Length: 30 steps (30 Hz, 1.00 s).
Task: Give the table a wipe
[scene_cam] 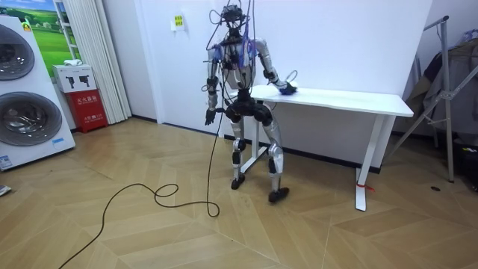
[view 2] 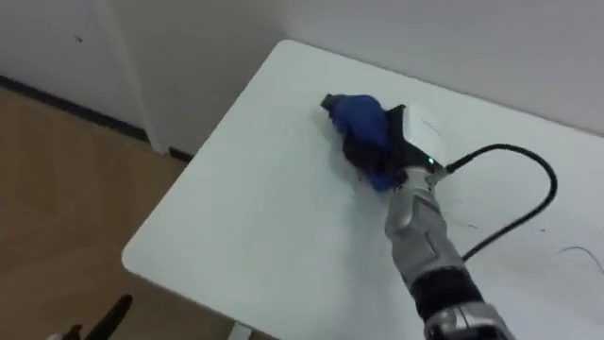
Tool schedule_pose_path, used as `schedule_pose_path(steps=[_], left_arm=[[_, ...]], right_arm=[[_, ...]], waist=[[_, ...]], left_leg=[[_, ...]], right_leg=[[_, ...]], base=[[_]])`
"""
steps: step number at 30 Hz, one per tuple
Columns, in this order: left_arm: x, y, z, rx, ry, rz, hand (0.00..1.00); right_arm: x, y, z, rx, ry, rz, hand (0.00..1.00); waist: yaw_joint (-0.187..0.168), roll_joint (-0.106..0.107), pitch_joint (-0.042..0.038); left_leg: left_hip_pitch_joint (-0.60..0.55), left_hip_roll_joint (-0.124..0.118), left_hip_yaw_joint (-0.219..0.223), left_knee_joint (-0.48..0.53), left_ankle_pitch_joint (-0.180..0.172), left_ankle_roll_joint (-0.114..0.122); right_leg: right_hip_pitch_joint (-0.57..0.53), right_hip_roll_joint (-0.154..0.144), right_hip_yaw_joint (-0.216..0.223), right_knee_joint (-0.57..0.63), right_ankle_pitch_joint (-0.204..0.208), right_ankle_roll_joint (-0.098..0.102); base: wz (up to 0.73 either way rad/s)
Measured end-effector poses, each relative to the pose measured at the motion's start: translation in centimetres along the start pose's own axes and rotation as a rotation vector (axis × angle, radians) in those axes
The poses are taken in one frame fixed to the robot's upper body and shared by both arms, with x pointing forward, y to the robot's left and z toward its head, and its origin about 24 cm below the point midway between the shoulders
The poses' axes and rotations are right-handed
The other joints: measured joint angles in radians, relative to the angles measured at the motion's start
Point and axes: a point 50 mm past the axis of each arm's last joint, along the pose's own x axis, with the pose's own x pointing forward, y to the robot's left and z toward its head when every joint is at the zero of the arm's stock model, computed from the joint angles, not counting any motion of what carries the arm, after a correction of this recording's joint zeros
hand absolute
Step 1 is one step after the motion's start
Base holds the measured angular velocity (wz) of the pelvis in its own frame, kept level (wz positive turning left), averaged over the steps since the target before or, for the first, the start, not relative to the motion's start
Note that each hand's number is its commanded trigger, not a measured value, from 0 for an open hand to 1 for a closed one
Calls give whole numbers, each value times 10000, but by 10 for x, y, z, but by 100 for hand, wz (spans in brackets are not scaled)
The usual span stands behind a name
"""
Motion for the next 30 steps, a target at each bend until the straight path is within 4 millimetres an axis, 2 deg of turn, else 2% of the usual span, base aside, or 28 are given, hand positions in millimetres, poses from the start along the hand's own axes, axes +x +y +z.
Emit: schedule_pose_path(steps=[1,2,3,4,5,6,7,8,9,10,11,13,15,16,17,18,19,20,21,22,23,25,26,27,29,30], left_arm=[[-2,0,-7,-73,144,28,0],[-6,-3,-20,-124,454,-38,0],[-12,-11,-35,-113,874,-235,0],[-15,-16,-42,-154,1060,-354,0],[-21,-25,-53,-345,1380,-550,0],[-25,-28,-61,-473,1539,-599,0],[-26,-29,-63,-542,1589,-583,0],[-28,-29,-66,-669,1654,-555,0],[-29,-28,-69,-742,1682,-504,0],[-28,-27,-69,-846,1647,-425,0],[-27,-25,-65,-997,1513,-362,0],[-26,-27,-61,-1266,1401,-406,0],[-22,-32,-44,-1176,977,-565,0],[-22,-34,-41,-1147,887,-626,0],[-21,-38,-33,-1108,716,-697,0],[-20,-42,-24,-1175,536,-753,0],[-18,-43,-19,-1147,432,-778,0],[-17,-47,-11,-995,305,-912,0],[-16,-49,2,-927,-17,-1010,0],[-15,-50,8,-924,-198,-1018,0],[-14,-48,15,-933,-436,-984,0],[-14,-47,18,-979,-510,-934,0],[-14,-47,16,-967,-460,-920,0],[-16,-48,8,-944,-244,-945,0],[-18,-45,-5,-1015,59,-790,0],[-18,-38,-9,-1142,124,-467,0]], right_arm=[[-7,2,-15,-88,422,85,100],[-24,5,-52,315,1416,125,100],[-40,-2,-80,530,2162,-328,100],[-48,-7,-97,493,2627,-505,100],[-63,-19,-129,523,3669,-881,100],[-81,-29,-159,677,4795,-1255,100],[-90,-36,-173,690,5353,-1480,100],[-107,-51,-198,654,6335,-1891,100],[-120,-61,-212,643,6890,-2213,100],[-127,-65,-217,640,7089,-2373,100],[-133,-67,-221,700,7249,-2609,100],[-129,-66,-214,773,7031,-2793,100],[-116,-55,-195,926,6509,-2888,100],[-111,-50,-187,960,6236,-2798,100],[-97,-40,-165,927,5474,-2457,100],[-80,-26,-133,969,4374,-1977,100],[-71,-20,-115,1040,3752,-1693,100],[-52,-7,-76,1253,2427,-1051,100],[-39,4,-40,1245,1063,-236,100],[-35,7,-27,1269,577,50,100],[-30,10,-7,1363,-204,326,100],[-28,10,4,1587,-556,280,100],[-30,12,0,1550,-430,342,100],[-34,11,-8,1407,-327,143,100],[-43,11,-31,1211,143,-117,100],[-46,8,-44,1178,521,-502,100]], waist=[[-135,13,-12],[-500,-9,-43],[-969,-76,-85],[-1115,-120,-134],[-1329,-93,-190],[-1713,-80,-171],[-1823,-91,-157],[-1977,-11,-181],[-2047,115,-243],[-2038,62,-211],[-1975,124,-227],[-1920,203,-233],[-1474,279,-221],[-1383,281,-219],[-1166,292,-221],[-901,295,-215],[-856,286,-197],[-832,300,-135],[-838,330,-54],[-783,355,-38],[-786,368,-31],[-790,348,-54],[-922,387,-48],[-1221,385,-43],[-1496,362,-19],[-1587,229,50]], left_leg=[[58,337,140,-98,103,-190],[155,924,730,-417,506,-504],[187,1255,1565,-555,974,-253],[225,1275,1875,-479,1112,-40],[364,1126,2445,9,1018,215],[435,653,2478,410,692,564],[490,328,2457,493,485,699],[707,-267,2407,408,123,910],[990,-539,2504,135,-1,1008],[1178,-542,2521,-98,7,998],[1539,-541,2544,-607,49,922],[1858,-533,2657,-1110,131,767],[2306,-524,3107,-1789,239,577],[2366,-524,3187,-1894,251,557],[2465,-529,3314,-2095,270,537],[2529,-546,3396,-2257,315,533],[2516,-549,3396,-2290,324,534],[2495,-585,3391,-2377,382,556],[2465,-627,3338,-2407,412,578],[2400,-655,3257,-2405,418,590],[2212,-767,2948,-2404,456,651],[2094,-957,2606,-2485,523,748],[2074,-1102,2366,-2530,573,825],[2099,-1250,2093,-2586,628,910],[2277,-1386,1957,-2740,656,957],[2284,-1442,1932,-2806,676,990]], right_leg=[[33,290,-99,174,-278,-49],[92,668,-418,404,-768,-256],[67,800,-587,661,-1168,-432],[81,817,-593,715,-1296,-515],[264,883,-565,644,-1376,-623],[635,954,-608,442,-1422,-704],[794,933,-613,337,-1452,-749],[1048,1033,-633,126,-1497,-827],[1183,1151,-587,17,-1537,-883],[1209,1207,-480,-16,-1561,-909],[1221,1363,-241,-80,-1559,-945],[1115,1440,136,-105,-1526,-1008],[908,1508,667,-136,-1392,-1038],[868,1517,743,-139,-1345,-1043],[763,1584,1002,-177,-1227,-1042],[673,1617,1202,-185,-1127,-1062],[612,1629,1251,-183,-1101,-1068],[544,1644,1340,-182,-1055,-1053],[547,1617,1303,-222,-1030,-1025],[551,1584,1227,-240,-1026,-1018],[553,1481,939,-244,-1047,-979],[611,1294,569,-242,-1104,-886],[689,1189,499,-250,-1112,-871],[866,1062,283,-253,-1114,-848],[1050,961,246,-294,-1095,-805],[1087,936,259,-412,-1079,-770]], base=[[61],[65],[57],[16],[7],[8],[15],[-5],[-17],[-42],[-64],[-72],[-76],[-65],[-64],[-58],[-36],[0],[14],[46],[57],[71],[86],[76],[51],[16]])
